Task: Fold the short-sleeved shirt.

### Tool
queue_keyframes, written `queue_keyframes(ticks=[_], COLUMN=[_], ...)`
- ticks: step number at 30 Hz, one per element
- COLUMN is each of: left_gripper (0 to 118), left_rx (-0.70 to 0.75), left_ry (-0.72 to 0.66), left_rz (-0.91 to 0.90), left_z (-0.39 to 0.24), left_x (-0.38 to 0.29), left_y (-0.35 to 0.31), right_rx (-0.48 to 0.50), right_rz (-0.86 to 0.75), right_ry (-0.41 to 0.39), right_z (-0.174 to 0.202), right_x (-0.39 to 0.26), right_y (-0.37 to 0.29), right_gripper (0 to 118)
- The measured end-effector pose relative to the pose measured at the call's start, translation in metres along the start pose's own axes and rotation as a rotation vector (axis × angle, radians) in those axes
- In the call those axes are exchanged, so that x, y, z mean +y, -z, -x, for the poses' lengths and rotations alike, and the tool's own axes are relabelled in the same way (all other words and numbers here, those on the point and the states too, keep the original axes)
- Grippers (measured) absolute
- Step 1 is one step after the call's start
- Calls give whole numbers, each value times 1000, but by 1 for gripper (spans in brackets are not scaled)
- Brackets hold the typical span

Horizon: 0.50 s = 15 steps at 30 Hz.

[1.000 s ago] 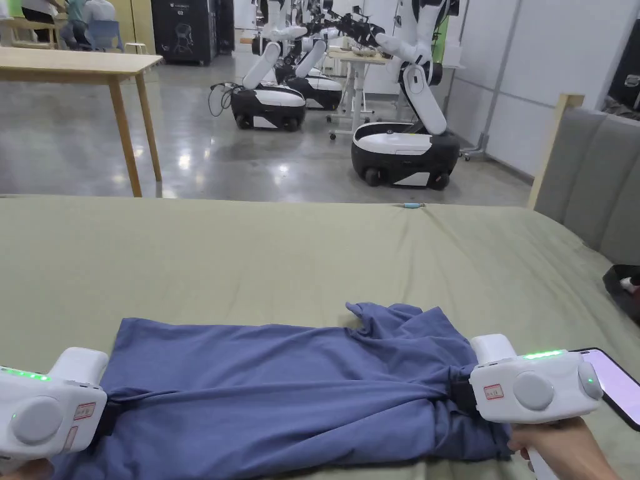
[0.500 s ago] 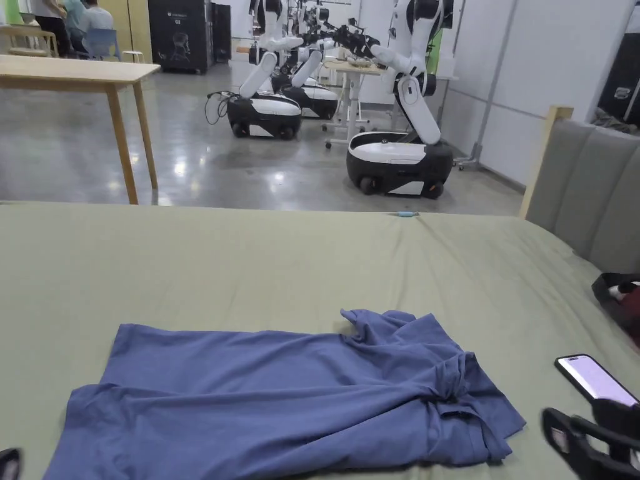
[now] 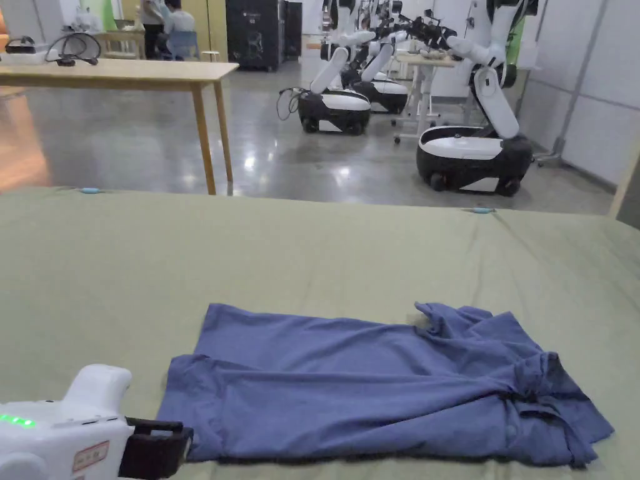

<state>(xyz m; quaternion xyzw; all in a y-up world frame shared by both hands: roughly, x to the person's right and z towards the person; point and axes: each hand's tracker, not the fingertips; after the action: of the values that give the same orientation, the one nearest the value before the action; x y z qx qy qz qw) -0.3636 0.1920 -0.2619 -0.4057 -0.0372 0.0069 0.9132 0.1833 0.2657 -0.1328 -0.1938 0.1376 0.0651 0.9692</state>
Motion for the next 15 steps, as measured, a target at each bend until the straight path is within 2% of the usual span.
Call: queue_keyframes(ticks=[1,4,5,7,9,10,11,12,13,15], left_gripper=[115,114,113,108,99,86,63,26,2,2], left_rx=[-19,71,84,66,42,17,29,40,32,-10], left_ry=[25,71,88,116,80,61,65,107,119,95], left_rz=[41,144,151,206,218,208,187,123,82,64], left_z=[7,11,-1,-3,-4,-5,-6,-9,-9,-14], left_x=[4,11,12,10,7,5,3,5,5,5], left_y=[28,75,72,89,93,91,85,77,71,69], right_rx=[5,9,10,-3,-8,-13,-19,-28,-37,-43], right_rz=[1,12,15,29,45,53,61,78,92,127], right_ry=[-5,-6,-5,-3,3,6,9,10,10,22], right_z=[2,6,6,3,1,1,-3,-4,-5,-12], right_x=[0,2,2,0,-1,-2,-3,-3,-4,-7], right_y=[1,2,3,4,6,7,9,12,15,28], right_gripper=[0,0,0,0,0,0,0,0,0,0])
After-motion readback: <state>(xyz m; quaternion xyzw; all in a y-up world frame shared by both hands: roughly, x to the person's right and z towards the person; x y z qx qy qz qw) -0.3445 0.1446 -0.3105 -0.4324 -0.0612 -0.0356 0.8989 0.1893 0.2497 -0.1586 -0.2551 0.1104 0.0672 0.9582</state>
